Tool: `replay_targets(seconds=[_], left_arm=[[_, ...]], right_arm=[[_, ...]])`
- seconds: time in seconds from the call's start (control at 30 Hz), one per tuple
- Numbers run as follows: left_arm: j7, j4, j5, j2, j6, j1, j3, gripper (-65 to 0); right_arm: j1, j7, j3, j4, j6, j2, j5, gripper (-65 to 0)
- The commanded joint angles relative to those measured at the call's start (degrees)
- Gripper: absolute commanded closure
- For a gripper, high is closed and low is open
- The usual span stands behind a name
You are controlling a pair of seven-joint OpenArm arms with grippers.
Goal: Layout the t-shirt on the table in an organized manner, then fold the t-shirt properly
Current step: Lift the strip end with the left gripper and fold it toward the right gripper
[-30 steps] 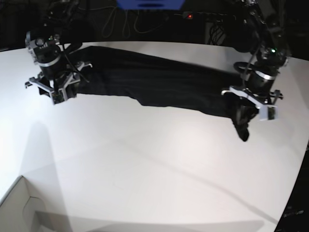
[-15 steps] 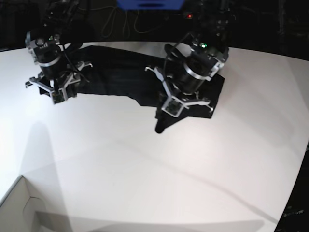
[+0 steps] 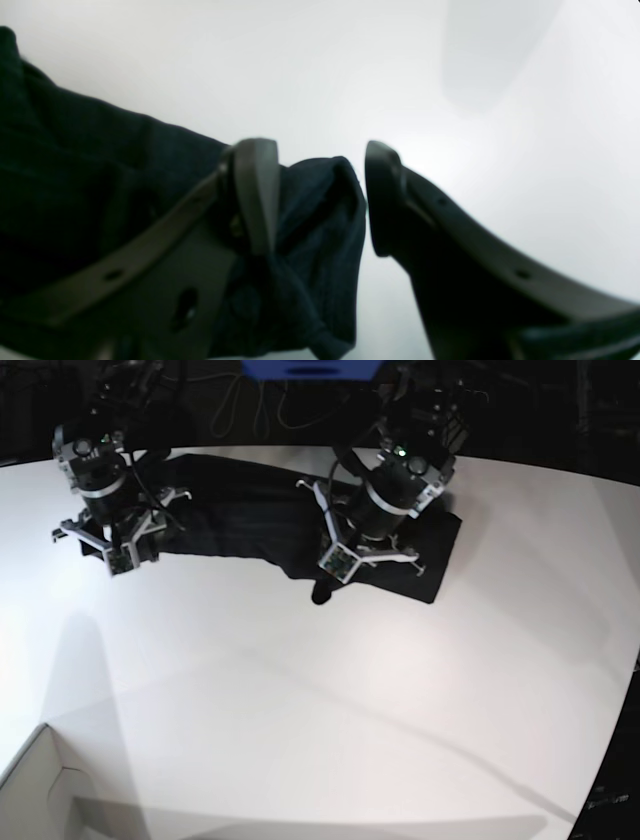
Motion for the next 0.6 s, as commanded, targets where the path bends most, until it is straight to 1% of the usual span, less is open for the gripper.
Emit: replay_targets(seconds=[0.0,0.1,0.33,0.37,0.43,0.47,0.57], left_arm=[[-1.38,0.99,-0.58,0.25,0.21,-0.34,0.24,-0.4],[-1.38,0.99,-0.76,0.25,0.12,-0.34,0.41,-0.5],[-1.38,1.52,-1.02,0.16,-0.5,-0.34,5.51,-0.7],[-1.38,1.61,-1.02,0.16,-0.5,-0.34,6.57,-1.6],[-1.38,1.69,-1.02,0.16,-0.5,-0.34,7.97,-5.7],[-1.38,1.69,-1.02,0.16,-0.5,-0.34,8.5,-9.1],[-1.29,1.69,-1.02,0.16,-0.41,-0.34,9.03,-22.5]], right_arm=[[0.27,1.19,0.03,1.02,-0.23,0.06,0.62,-28.1],[0.27,1.19,0.03,1.02,-0.23,0.06,0.62,-28.1],[0.27,1.19,0.03,1.02,-0.23,0.06,0.62,-28.4],[0.27,1.19,0.03,1.02,-0.23,0.06,0.62,-28.4],[0.27,1.19,0.03,1.1,-0.23,0.06,0.62,-28.5],[0.27,1.19,0.03,1.1,-0.23,0.06,0.62,-28.5],[0.01,1.19,0.11,1.1,-0.23,0.06,0.62,-28.5]])
